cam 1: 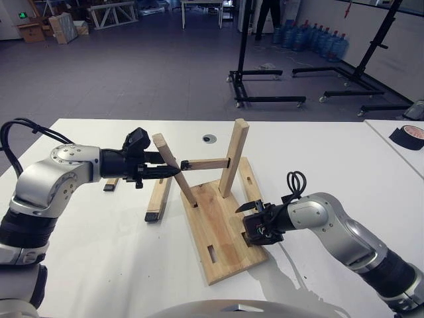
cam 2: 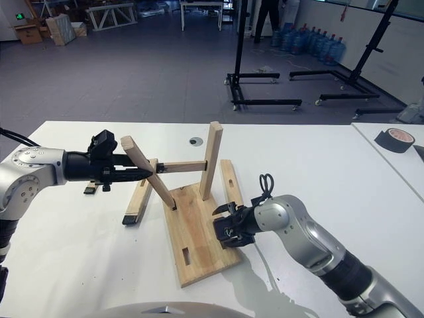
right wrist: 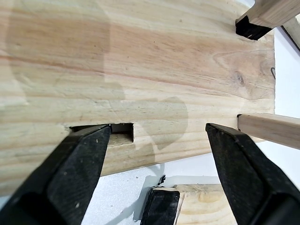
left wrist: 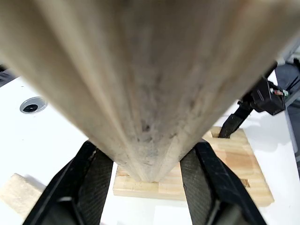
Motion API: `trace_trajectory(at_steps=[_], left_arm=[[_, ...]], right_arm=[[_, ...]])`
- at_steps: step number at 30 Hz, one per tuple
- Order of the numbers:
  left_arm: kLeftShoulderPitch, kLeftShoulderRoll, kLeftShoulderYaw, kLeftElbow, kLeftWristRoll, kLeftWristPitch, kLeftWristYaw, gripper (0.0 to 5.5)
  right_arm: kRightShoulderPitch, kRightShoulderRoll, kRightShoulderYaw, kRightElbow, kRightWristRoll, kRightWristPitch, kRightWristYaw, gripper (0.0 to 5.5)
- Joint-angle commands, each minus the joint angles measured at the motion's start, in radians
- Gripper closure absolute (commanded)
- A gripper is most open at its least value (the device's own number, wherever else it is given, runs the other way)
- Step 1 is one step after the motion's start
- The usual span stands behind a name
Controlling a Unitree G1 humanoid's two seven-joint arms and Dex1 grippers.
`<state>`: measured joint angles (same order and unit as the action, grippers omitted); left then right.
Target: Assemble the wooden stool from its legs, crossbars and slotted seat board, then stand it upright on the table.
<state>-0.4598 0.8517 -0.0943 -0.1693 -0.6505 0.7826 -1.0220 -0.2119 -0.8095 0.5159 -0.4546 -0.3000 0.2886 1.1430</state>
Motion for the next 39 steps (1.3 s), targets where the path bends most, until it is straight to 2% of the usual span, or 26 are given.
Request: trace_trajectory(at_steps=[1, 7, 20, 27, 31, 36, 39], left_arm=[[0.028, -0.068, -0.067, 0.121, 0.048, 0.040, 0.013, 3.49], [0.111, -0.083, -0.049, 0.172, 0.070, -0.001, 0.028, 3.49], [0.216, -0.170, -0.159, 0.167, 0.137, -0.102, 0.080, 3.49], [0.277, -0.172, -0.108, 0.211, 0.115, -0.134, 0.095, 3.49], [0.302, -0.150, -0.119, 0.202, 0.124, -0.153, 0.084, 3.49], [0.315, -0.143, -0.142, 0.188, 0.133, -0.166, 0.080, 3.49], [0.320, -0.135, -0.145, 0.191, 0.132, -0.173, 0.077, 3.49]], right_arm=[[0.056, 0.023, 0.079, 0.052, -0.016, 0.005, 0.014, 1.79], [0.061, 0.026, 0.081, 0.058, -0.024, -0.003, 0.013, 1.79], [0.049, 0.040, 0.078, 0.061, -0.033, -0.018, 0.016, 1.79], [0.056, 0.041, 0.070, 0.046, -0.031, -0.008, 0.011, 1.79], [0.011, 0.083, 0.003, 0.038, 0.019, 0.006, -0.027, 1.79], [-0.099, 0.220, -0.197, 0.007, 0.200, 0.060, -0.118, 1.79], [-0.125, 0.291, -0.268, -0.022, 0.303, 0.091, -0.172, 1.79]])
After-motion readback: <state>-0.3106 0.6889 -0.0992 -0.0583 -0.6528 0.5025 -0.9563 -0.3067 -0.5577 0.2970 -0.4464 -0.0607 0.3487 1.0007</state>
